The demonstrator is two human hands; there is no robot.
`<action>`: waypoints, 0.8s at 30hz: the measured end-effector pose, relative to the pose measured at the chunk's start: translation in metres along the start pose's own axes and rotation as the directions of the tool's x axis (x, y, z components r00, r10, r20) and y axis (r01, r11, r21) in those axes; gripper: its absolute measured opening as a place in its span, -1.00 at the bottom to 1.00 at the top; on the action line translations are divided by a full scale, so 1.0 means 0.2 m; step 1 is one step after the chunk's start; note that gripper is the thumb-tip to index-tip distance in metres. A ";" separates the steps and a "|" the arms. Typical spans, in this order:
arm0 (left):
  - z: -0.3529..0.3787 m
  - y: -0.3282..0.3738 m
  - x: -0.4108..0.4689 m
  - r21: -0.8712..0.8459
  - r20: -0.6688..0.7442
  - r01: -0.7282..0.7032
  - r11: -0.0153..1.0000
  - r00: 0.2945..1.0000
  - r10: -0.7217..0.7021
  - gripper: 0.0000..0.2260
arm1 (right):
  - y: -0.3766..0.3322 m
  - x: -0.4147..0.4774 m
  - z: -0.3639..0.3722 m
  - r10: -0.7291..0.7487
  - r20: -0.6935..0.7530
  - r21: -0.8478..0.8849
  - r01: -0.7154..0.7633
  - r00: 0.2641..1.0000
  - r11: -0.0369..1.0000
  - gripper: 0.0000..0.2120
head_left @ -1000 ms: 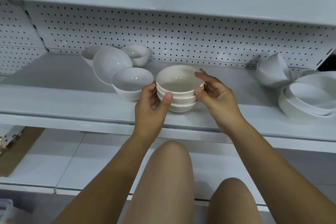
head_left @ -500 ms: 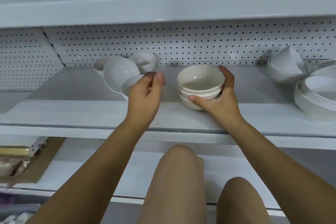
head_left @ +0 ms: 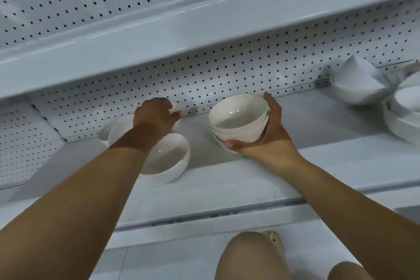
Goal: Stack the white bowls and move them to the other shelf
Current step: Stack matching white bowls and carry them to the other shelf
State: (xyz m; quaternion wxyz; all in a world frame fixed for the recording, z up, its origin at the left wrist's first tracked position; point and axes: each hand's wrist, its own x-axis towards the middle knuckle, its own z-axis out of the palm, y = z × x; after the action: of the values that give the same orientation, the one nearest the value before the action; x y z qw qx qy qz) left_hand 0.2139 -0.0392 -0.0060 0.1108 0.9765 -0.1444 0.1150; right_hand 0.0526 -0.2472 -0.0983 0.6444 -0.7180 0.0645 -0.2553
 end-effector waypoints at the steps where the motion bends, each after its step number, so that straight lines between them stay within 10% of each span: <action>1: 0.02 0.01 0.02 0.031 0.027 -0.001 1.000 1.000 0.000 -0.55 | 0.01 0.00 0.00 -0.001 0.001 0.005 0.001 1.000 1.000 0.25; 6: 0.08 0.04 0.13 0.347 0.089 0.002 0.938 0.995 -0.035 -0.49 | 0.05 0.02 0.01 -0.010 -0.006 0.018 0.010 1.000 1.000 0.24; 13: 0.11 -0.01 0.21 0.377 0.148 -0.041 0.925 0.989 -0.017 -0.59 | 0.02 0.00 0.00 0.005 0.004 0.001 -0.005 1.000 1.000 0.23; 24: 0.13 -0.03 0.13 0.039 -0.007 -0.091 0.995 0.996 0.091 -0.55 | 0.01 0.00 0.00 0.007 0.003 -0.008 -0.007 1.000 1.000 0.22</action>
State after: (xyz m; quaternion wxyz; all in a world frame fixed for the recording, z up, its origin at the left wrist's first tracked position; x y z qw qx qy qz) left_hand 0.2453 -0.0472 -0.0243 0.0872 0.9704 -0.1860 0.1269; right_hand 0.0523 -0.2469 -0.0997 0.6424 -0.7207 0.0670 -0.2516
